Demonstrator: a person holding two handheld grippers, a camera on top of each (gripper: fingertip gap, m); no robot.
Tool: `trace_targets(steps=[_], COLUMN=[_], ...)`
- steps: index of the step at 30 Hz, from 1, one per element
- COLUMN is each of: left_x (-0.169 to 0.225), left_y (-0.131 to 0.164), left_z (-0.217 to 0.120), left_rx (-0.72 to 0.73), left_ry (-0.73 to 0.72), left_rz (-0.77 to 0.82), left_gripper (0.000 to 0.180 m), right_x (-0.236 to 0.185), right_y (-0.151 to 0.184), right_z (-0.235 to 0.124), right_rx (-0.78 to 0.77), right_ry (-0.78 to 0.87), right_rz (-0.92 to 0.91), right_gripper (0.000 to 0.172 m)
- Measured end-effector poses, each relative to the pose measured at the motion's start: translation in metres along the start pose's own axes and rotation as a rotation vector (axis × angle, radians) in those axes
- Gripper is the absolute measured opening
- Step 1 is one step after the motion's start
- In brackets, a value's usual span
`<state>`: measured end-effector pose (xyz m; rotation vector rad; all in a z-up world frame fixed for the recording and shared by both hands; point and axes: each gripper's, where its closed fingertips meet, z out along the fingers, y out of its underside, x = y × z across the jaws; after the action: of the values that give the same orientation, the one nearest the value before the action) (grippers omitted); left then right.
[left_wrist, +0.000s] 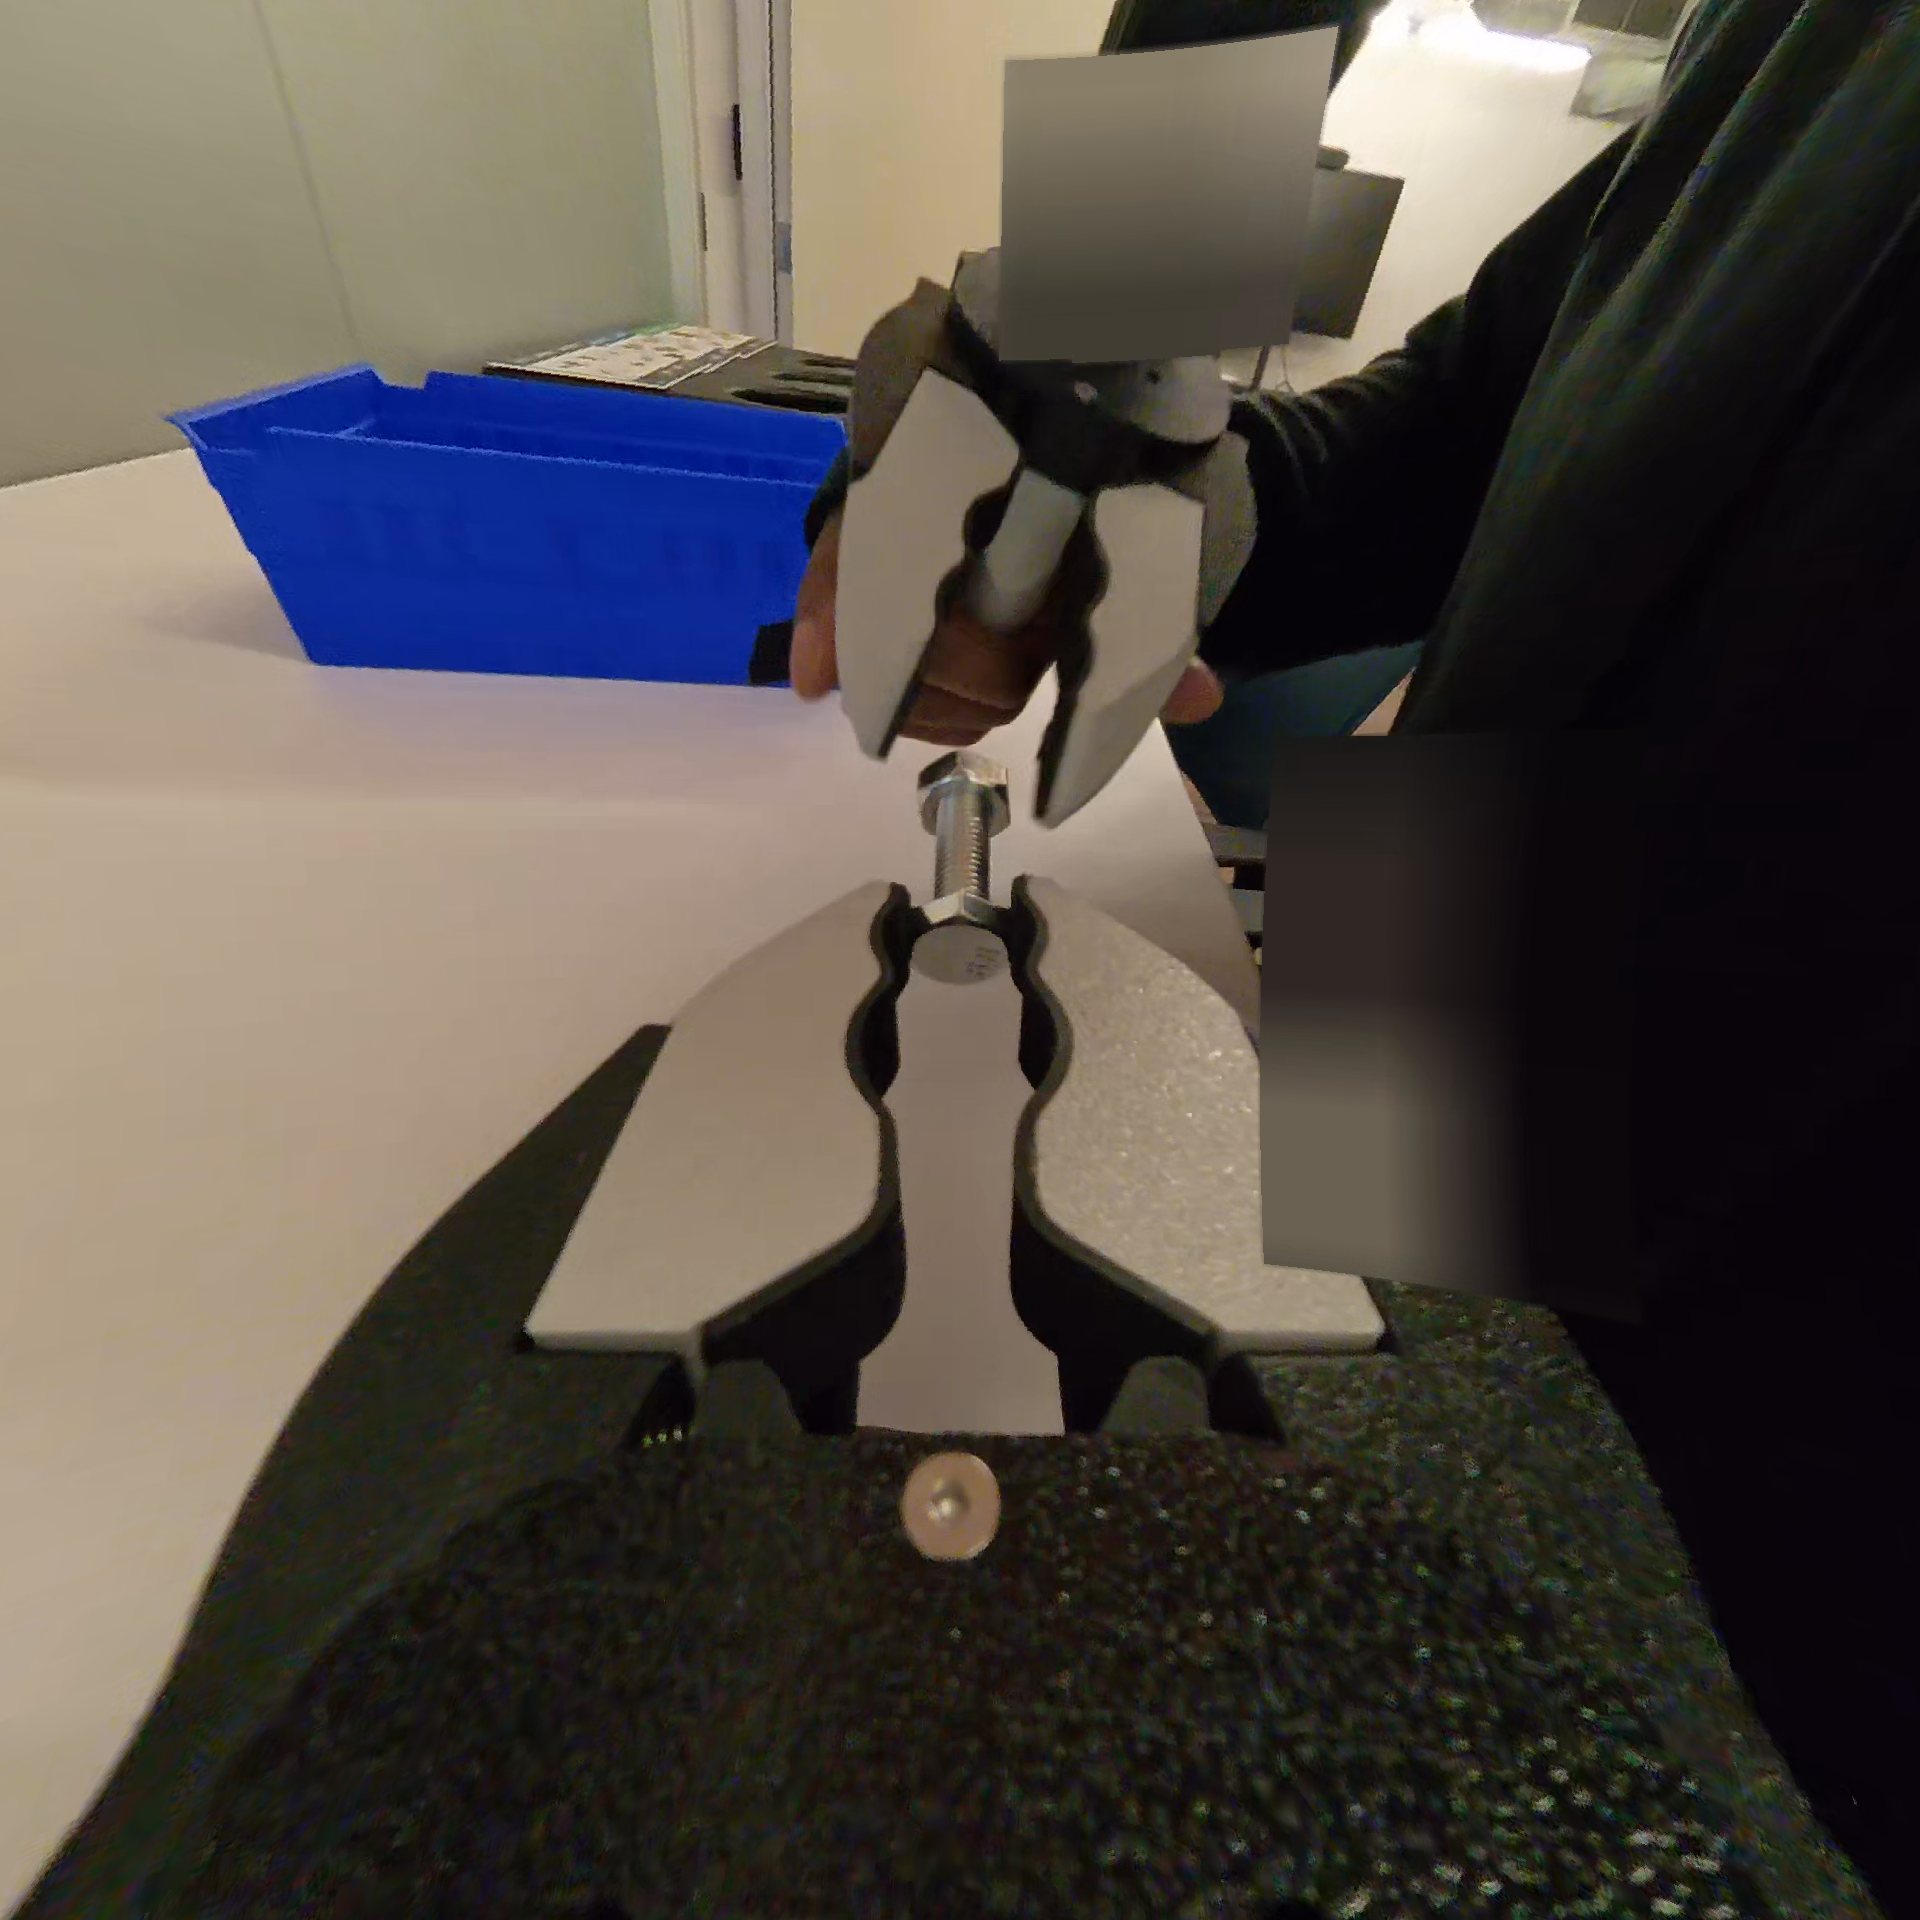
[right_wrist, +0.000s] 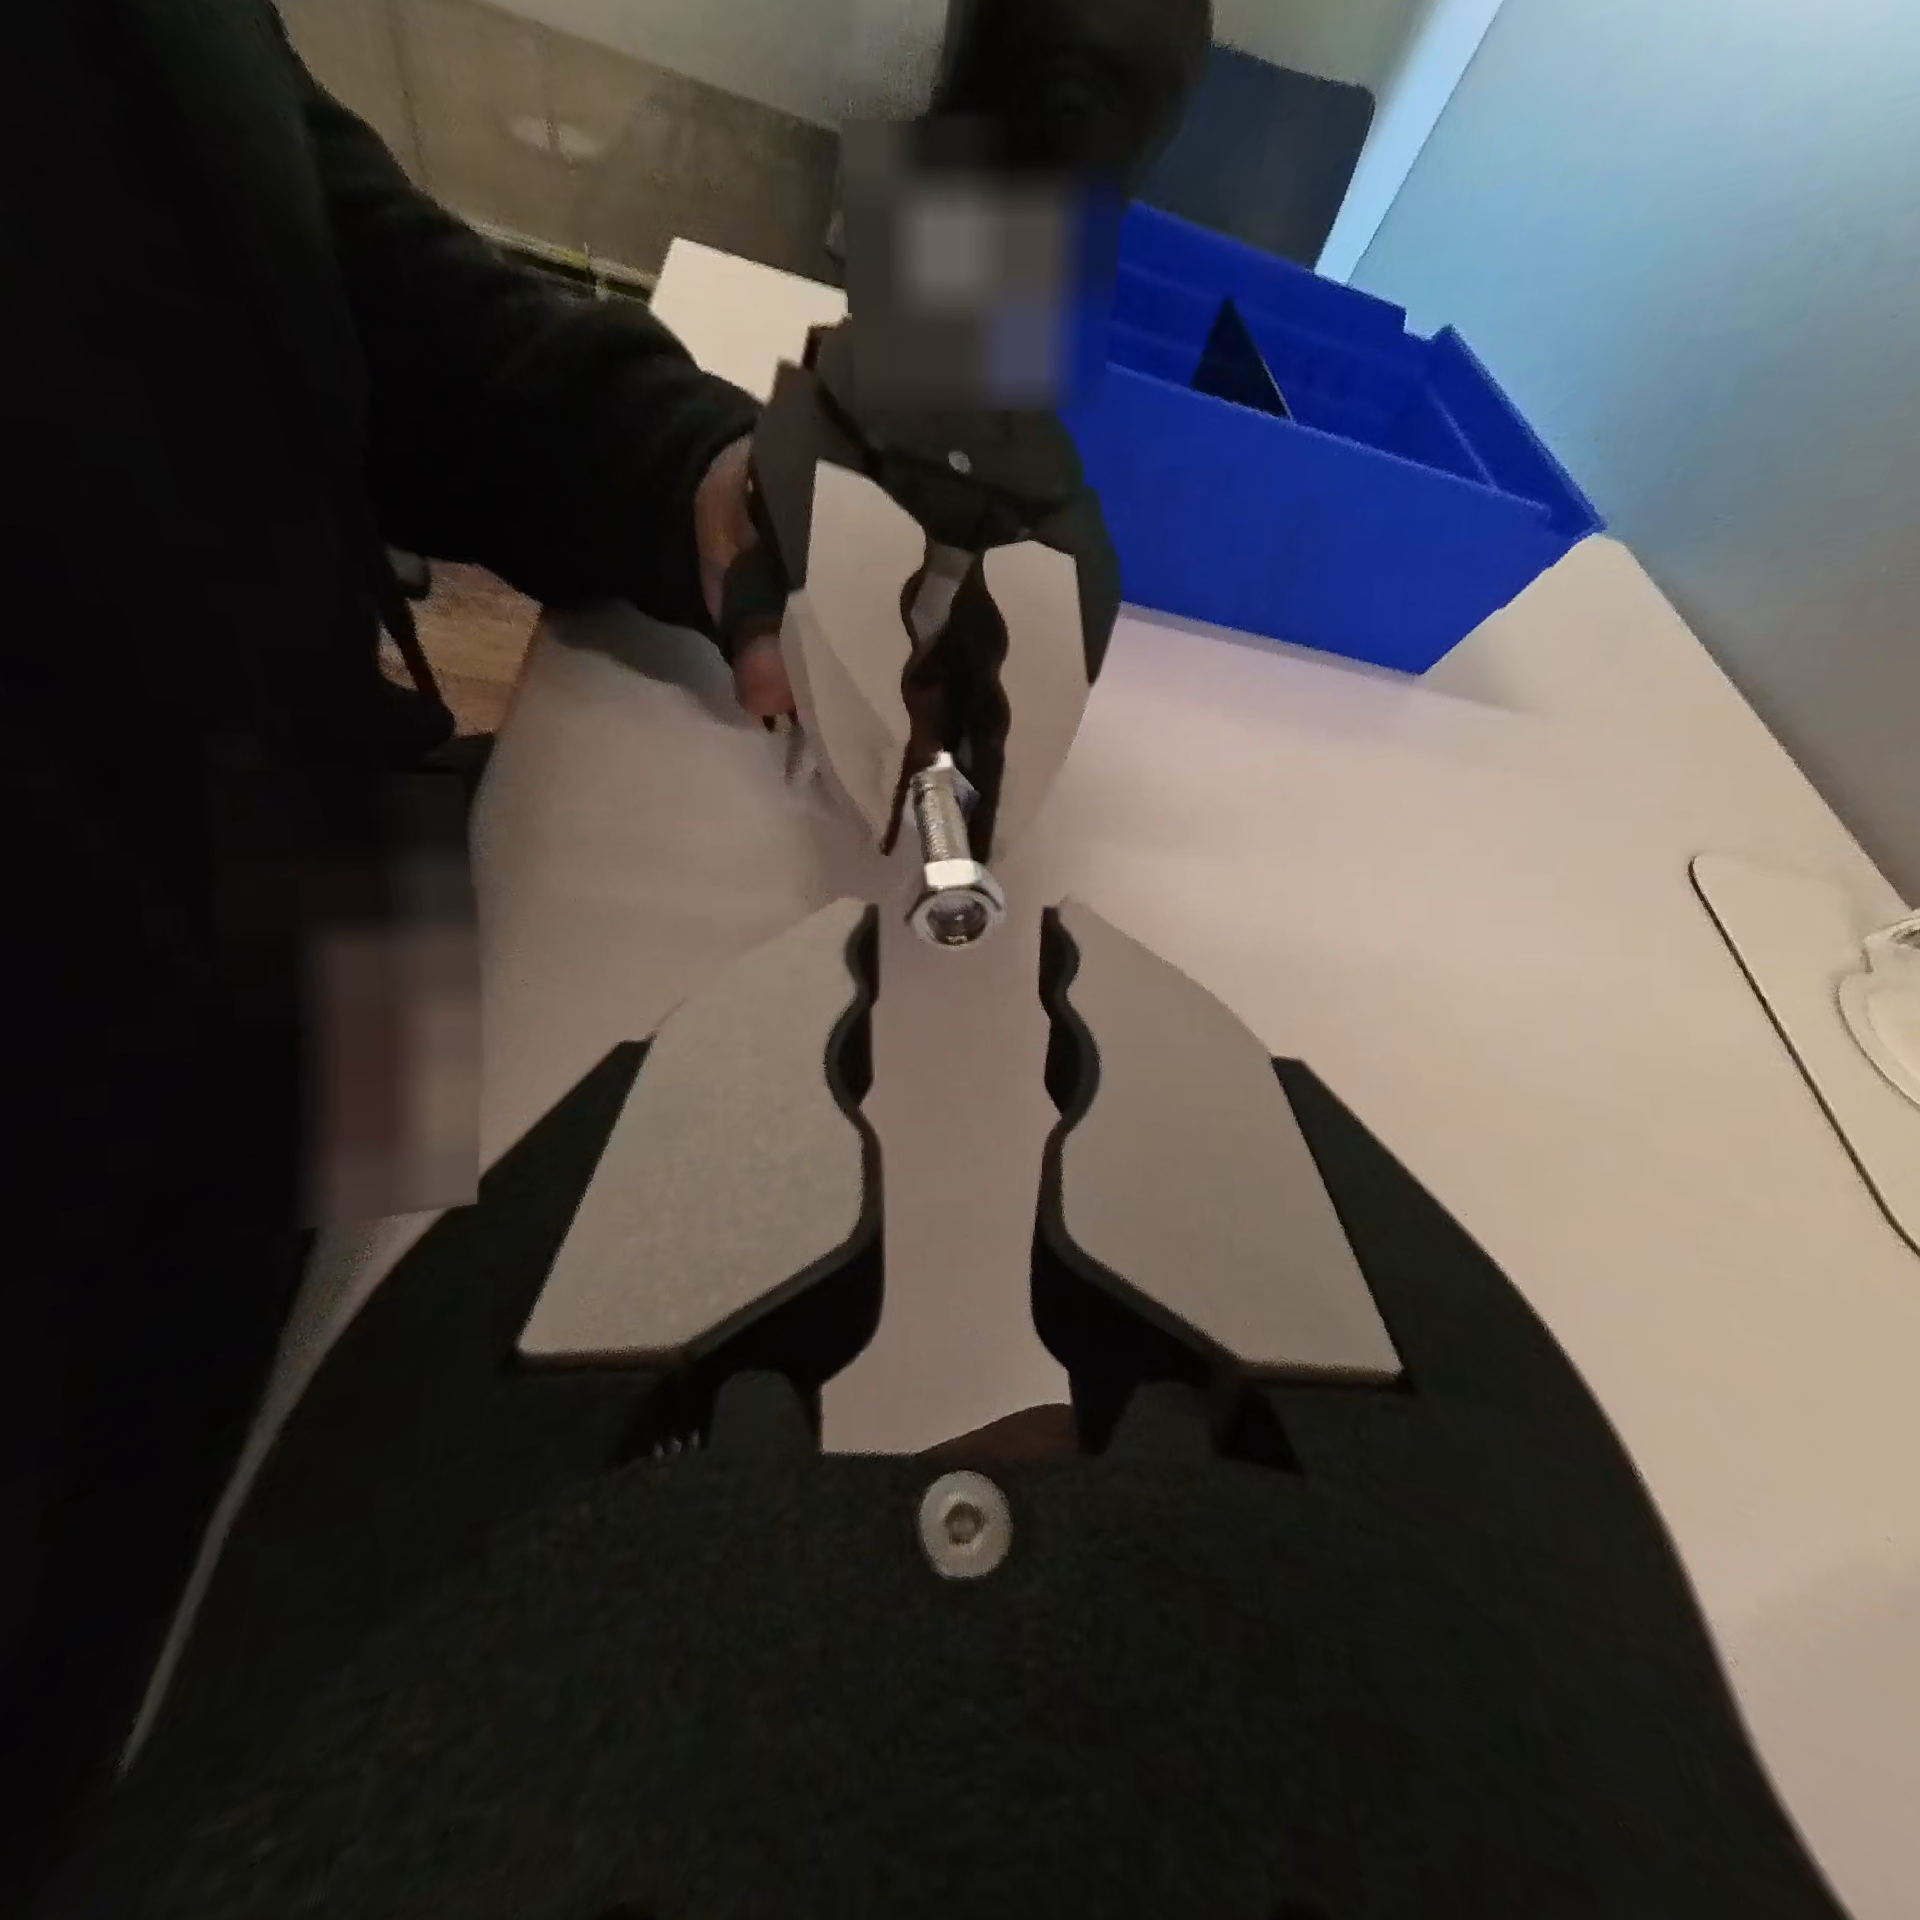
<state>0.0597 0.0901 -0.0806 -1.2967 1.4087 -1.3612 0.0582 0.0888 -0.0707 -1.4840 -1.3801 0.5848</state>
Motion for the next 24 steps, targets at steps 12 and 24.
trace_targets(steps=[12, 24], left_x=[-0.046, -0.116], left_y=[-0.024, -0.003], left_z=[0.002, 0.002], left_rx=[-0.038, -0.060], left_ry=[-0.087, 0.009], left_rz=[0.398, 0.096], left_gripper=[0.018, 0.017], right_x=[0.043, 0.110], right_y=[0.011, 0.042], right_z=[0.003, 0.027], right_rx=[0.172, 0.109], right_ry=[-0.371, 0.191], right_rz=[0.838, -0.203], right_gripper=[0.039, 0.046])
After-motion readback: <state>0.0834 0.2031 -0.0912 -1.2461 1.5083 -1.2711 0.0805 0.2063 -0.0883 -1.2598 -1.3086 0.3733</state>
